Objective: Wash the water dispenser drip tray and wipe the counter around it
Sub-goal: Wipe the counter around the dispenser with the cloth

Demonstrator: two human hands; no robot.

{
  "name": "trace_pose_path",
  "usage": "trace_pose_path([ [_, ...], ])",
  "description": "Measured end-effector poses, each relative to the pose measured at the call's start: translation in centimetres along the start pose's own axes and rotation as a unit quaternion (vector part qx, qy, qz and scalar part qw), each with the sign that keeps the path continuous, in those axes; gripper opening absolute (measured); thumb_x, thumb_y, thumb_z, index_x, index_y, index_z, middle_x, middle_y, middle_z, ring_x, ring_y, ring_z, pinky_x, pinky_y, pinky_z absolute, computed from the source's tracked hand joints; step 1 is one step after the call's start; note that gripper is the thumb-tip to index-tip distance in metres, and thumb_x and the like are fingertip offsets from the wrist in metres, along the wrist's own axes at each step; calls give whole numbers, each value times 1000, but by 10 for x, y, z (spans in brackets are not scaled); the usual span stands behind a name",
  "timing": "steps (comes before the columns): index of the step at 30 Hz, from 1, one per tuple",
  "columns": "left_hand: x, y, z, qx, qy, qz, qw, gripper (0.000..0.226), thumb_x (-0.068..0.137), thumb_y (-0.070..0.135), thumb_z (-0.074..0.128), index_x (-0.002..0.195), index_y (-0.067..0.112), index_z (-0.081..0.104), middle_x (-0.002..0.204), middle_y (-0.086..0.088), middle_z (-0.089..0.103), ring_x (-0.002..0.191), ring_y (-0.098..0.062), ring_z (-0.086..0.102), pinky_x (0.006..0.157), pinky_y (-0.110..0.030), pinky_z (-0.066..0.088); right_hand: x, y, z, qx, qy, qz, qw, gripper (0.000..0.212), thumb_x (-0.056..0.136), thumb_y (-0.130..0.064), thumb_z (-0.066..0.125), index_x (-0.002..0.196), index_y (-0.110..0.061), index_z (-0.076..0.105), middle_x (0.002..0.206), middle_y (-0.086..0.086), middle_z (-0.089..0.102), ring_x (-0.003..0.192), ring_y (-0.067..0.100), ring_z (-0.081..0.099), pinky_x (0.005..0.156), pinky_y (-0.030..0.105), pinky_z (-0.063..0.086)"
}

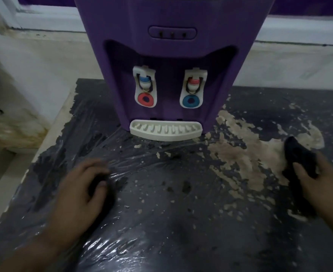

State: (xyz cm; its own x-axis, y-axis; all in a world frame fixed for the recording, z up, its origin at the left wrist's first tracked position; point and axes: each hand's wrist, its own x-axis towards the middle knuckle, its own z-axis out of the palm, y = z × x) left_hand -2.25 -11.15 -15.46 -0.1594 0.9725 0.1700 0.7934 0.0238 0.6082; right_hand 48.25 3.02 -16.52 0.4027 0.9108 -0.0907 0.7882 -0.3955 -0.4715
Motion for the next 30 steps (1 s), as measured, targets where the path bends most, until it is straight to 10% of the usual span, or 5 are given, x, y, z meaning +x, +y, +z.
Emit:
trace_pose_path([
  [4, 21, 91, 64, -122, -62, 60, 989, 22, 83, 20, 54, 100, 25, 67, 124, 10, 58, 119, -5, 55, 102, -25, 42, 6, -2, -22, 114, -80, 139, 980, 104, 42, -59, 83, 130, -14, 53, 112, 17, 64, 96, 43, 65, 82, 60, 55],
  [14, 57, 239, 159, -299, -350, -119, 880, 19, 92, 36, 56, 109, 39, 51, 102, 16, 54, 98, -11, 57, 82, -27, 49, 11, 19, -46, 201, -65, -5, 977, 15, 99, -32, 57, 104, -21, 65, 95, 8, 74, 84, 26, 72, 66, 39, 58],
  [22, 93, 278, 191, -449, -415, -309, 729, 62, 78, 71, 57, 121, 27, 60, 116, 3, 62, 115, -20, 58, 106, -40, 44, -18, -35, -73, 614, -272, 164, 722, 48, 52, -31, 87, 96, -12, 81, 93, 13, 77, 71, 23, 76, 48, 32, 58],
  [25, 100, 282, 195, -504, -472, -328, 645, 66, 79, 70, 57, 131, 29, 58, 123, 1, 66, 114, -22, 63, 98, -38, 45, -23, -53, -76, 656, -292, 182, 672, 49, 90, -48, 56, 108, -6, 76, 89, 15, 76, 65, 23, 75, 46, 30, 58],
  [30, 105, 290, 199, -543, -401, -314, 667, 25, 92, 25, 65, 116, 21, 64, 111, -3, 70, 101, -19, 67, 101, -43, 50, -17, -61, -66, 591, -299, 143, 735, 70, 70, -36, 73, 132, -6, 60, 120, 21, 69, 104, 34, 70, 78, 42, 62],
])
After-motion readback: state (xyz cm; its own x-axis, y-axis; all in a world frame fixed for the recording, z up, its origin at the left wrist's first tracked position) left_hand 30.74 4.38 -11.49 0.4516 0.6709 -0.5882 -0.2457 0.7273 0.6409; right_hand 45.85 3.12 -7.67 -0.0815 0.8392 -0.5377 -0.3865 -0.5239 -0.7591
